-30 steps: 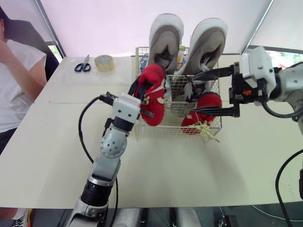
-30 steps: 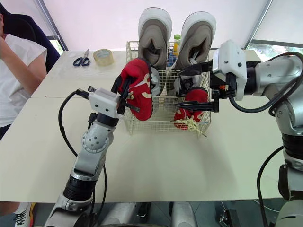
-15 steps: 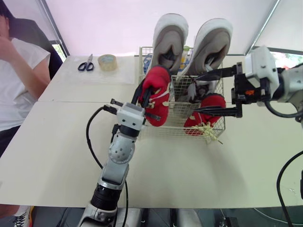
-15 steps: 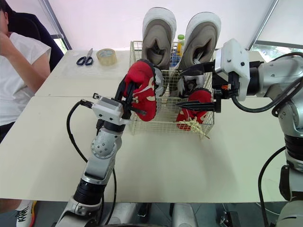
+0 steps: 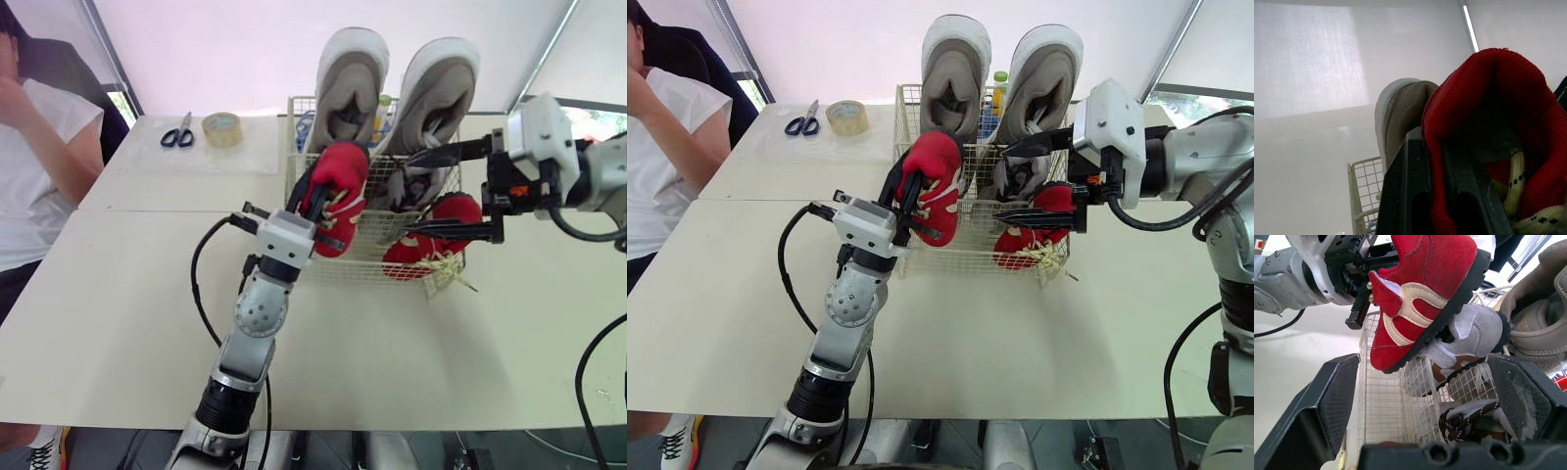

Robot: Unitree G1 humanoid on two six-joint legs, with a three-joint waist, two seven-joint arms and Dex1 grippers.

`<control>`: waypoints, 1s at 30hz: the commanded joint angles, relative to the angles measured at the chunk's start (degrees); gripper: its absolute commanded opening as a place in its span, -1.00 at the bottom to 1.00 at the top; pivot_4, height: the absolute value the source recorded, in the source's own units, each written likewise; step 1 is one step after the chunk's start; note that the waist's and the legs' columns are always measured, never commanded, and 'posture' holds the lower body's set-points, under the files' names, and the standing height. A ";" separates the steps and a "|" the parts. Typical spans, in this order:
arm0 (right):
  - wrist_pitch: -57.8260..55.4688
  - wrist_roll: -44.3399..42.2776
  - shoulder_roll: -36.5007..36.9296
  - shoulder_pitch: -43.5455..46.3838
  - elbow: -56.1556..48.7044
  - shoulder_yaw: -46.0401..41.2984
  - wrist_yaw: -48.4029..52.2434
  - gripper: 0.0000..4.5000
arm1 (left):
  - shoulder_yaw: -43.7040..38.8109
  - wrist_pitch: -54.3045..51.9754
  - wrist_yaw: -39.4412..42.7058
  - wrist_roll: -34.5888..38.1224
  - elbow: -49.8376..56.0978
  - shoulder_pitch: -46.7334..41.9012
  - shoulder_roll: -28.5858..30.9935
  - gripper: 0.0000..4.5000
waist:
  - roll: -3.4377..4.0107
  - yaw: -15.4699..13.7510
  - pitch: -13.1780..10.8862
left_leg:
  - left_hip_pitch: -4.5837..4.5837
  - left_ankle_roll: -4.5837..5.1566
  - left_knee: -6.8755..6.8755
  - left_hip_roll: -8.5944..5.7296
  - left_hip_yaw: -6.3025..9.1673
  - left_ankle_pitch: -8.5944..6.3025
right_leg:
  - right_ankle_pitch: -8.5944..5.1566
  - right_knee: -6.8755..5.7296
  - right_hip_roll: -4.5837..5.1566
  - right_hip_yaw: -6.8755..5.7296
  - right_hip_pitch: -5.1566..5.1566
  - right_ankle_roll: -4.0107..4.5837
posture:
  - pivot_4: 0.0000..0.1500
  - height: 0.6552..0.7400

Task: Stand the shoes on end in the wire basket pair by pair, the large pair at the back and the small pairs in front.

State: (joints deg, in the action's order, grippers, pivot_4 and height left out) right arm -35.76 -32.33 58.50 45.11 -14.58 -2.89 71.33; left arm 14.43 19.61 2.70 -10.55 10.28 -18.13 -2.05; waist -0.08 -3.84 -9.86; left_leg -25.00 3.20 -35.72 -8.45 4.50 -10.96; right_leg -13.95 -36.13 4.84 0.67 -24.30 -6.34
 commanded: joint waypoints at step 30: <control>4.00 2.00 -0.93 2.50 1.28 0.65 0.57 1.00 | -11.78 -8.31 8.04 11.47 7.25 4.16 12.27 0.98 | 0.13 0.39 0.06 | -0.03 -0.01 0.08 0.12 -0.01 0.00 | -0.01 -0.03 -0.14 0.03 -0.16 0.02 | 1.00 1.00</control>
State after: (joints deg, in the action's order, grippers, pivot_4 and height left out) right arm -33.13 -30.54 57.54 45.84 -13.11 -1.41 71.90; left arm 4.29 11.98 9.10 -2.18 13.51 -13.37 9.58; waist 0.05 -3.46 -9.80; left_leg -25.05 3.19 -35.63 -8.33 4.49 -10.96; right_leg -13.95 -36.16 4.70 0.70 -24.49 -6.33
